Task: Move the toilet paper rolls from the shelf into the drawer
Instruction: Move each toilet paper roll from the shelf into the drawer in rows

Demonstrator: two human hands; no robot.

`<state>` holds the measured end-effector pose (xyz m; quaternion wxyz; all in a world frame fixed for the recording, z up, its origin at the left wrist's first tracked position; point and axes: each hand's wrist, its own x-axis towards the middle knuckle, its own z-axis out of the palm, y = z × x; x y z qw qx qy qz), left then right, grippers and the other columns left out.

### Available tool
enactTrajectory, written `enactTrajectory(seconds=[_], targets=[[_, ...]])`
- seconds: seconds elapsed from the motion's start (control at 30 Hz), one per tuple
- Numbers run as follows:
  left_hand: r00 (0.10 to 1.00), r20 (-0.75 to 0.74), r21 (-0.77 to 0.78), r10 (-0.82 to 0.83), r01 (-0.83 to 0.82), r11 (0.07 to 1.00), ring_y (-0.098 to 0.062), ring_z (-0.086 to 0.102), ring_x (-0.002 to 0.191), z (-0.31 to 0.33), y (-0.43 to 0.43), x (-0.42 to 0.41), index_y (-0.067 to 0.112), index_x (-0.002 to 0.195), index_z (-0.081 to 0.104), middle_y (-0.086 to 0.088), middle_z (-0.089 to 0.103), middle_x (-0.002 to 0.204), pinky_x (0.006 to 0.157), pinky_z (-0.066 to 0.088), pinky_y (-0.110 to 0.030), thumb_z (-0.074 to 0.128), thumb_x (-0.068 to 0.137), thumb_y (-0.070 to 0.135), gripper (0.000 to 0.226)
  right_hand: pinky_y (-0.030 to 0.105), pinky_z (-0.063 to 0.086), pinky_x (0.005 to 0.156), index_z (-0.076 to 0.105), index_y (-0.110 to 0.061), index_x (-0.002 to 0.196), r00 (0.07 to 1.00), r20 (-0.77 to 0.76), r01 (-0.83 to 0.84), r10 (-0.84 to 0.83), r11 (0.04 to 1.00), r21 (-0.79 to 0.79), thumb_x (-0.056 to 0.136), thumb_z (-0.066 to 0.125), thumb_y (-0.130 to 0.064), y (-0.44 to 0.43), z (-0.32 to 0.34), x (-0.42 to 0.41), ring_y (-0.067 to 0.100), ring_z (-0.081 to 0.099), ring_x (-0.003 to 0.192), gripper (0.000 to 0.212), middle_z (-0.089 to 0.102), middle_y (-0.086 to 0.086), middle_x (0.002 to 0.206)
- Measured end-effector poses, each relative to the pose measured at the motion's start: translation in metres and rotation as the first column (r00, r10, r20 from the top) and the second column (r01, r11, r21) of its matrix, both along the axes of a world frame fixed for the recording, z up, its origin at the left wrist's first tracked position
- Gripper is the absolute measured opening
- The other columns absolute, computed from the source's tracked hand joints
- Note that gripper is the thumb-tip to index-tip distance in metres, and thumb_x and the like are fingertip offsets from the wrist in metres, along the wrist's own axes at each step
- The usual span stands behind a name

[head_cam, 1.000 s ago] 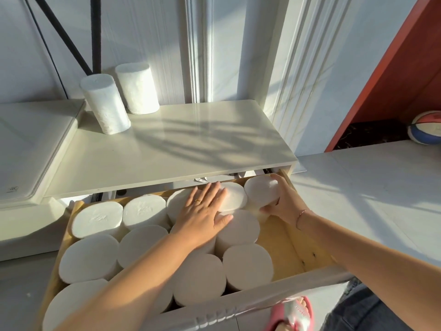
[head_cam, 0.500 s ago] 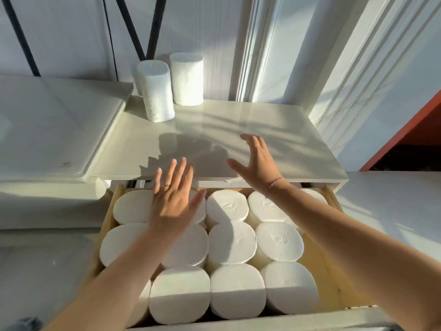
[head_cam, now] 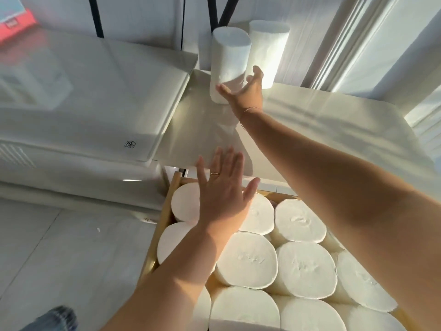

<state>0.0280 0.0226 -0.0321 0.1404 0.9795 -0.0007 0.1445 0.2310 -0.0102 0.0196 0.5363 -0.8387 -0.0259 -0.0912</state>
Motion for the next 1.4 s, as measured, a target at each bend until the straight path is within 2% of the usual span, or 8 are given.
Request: enactTrajectory(seconds=[0.4, 0.57, 0.7, 0.8, 1.0, 1.17, 1.3, 1.4], targets=[[1.000, 0.017, 0.001, 0.013, -0.013, 1.000, -0.026, 0.025, 0.141, -0.001, -0.002, -0.003, 0.015, 0.142, 0.037, -0.007, 0.033, 0.152, 0.114, 0.004, -0.055, 0.024, 0.093, 0.054, 0.064, 0.043, 0.040, 0.101, 0.024, -0.020, 0.144, 0.980, 0.098, 0.155, -0.171, 0.975, 0.158, 0.059, 0.081, -0.049, 0.038, 0.010, 0.020, 0.031, 0.044, 0.126, 0.107, 0.044, 0.009, 0.138], [1.000, 0.013, 0.002, 0.009, -0.009, 1.000, -0.028, 0.025, 0.141, 0.000, -0.002, -0.002, 0.015, 0.142, 0.037, -0.008, 0.033, 0.152, 0.114, 0.004, -0.056, 0.025, 0.091, 0.054, 0.064, 0.045, 0.049, 0.096, 0.034, -0.017, 0.135, 0.977, 0.078, 0.184, -0.196, 0.972, 0.143, 0.062, 0.076, -0.038, 0.037, 0.017, 0.024, 0.029, 0.054, 0.112, 0.087, 0.052, 0.005, 0.127], [1.000, -0.015, 0.009, 0.008, -0.008, 1.000, -0.026, 0.017, 0.144, -0.001, 0.000, -0.001, 0.018, 0.144, 0.031, -0.005, 0.027, 0.154, 0.114, -0.005, -0.054, 0.022, 0.091, 0.055, 0.066, 0.033, 0.051, 0.087, 0.041, -0.011, 0.127, 0.993, 0.076, 0.077, -0.090, 0.984, 0.158, 0.064, 0.079, -0.027, 0.010, 0.022, 0.007, 0.021, 0.057, 0.098, 0.075, 0.057, 0.001, 0.110], [1.000, -0.004, 0.000, -0.002, 0.002, 1.000, -0.024, 0.011, 0.145, -0.002, 0.001, -0.001, 0.020, 0.146, 0.027, -0.003, 0.023, 0.156, 0.114, -0.006, -0.053, 0.018, 0.092, 0.057, 0.066, 0.026, 0.049, 0.084, 0.044, -0.007, 0.127, 0.996, 0.063, -0.075, 0.064, 0.979, 0.190, 0.062, 0.082, -0.020, -0.028, 0.025, -0.027, 0.020, 0.058, 0.103, 0.077, 0.059, 0.005, 0.116], [0.999, 0.037, -0.019, -0.004, 0.005, 1.000, -0.024, 0.013, 0.145, -0.002, 0.001, -0.004, 0.016, 0.143, 0.035, -0.006, 0.032, 0.152, 0.116, -0.006, -0.049, 0.017, 0.092, 0.059, 0.069, 0.041, 0.048, 0.103, 0.040, -0.003, 0.139, 0.914, -0.040, -0.378, 0.403, 0.884, 0.274, 0.063, 0.076, -0.005, -0.142, 0.034, -0.116, 0.031, 0.056, 0.123, 0.083, 0.057, 0.020, 0.133], [0.999, 0.052, -0.033, 0.002, -0.001, 0.999, -0.027, 0.020, 0.143, -0.002, -0.016, -0.008, 0.010, 0.139, 0.040, -0.010, 0.037, 0.149, 0.115, 0.001, -0.051, 0.039, 0.094, 0.045, 0.057, 0.026, 0.052, 0.092, 0.047, -0.011, 0.136, 0.885, -0.166, -0.390, 0.436, 0.887, 0.247, 0.067, 0.073, -0.002, -0.246, 0.045, -0.189, 0.015, 0.062, 0.115, 0.074, 0.067, 0.000, 0.122], [0.968, -0.004, -0.147, -0.250, 0.247, 0.958, -0.022, 0.017, 0.144, 0.010, -0.071, -0.030, 0.013, 0.144, 0.033, -0.006, 0.029, 0.153, 0.117, -0.001, -0.042, 0.035, 0.095, 0.049, 0.061, 0.031, 0.050, 0.099, 0.046, -0.014, 0.138, 0.844, -0.253, -0.417, 0.473, 0.876, 0.243, 0.069, 0.071, 0.002, -0.314, 0.050, -0.229, 0.024, 0.058, 0.123, 0.075, 0.062, 0.008, 0.132], [0.836, -0.047, -0.352, -0.546, 0.498, 0.792, -0.002, -0.005, 0.143, 0.021, -0.122, -0.057, 0.022, 0.149, 0.015, 0.008, 0.009, 0.157, 0.115, -0.008, -0.028, 0.024, 0.083, 0.067, 0.080, 0.032, 0.049, 0.100, 0.046, -0.018, 0.138, 0.789, -0.336, -0.451, 0.514, 0.856, 0.252, 0.064, 0.083, -0.011, -0.358, 0.055, -0.256, 0.026, 0.057, 0.125, 0.083, 0.061, 0.009, 0.133]])
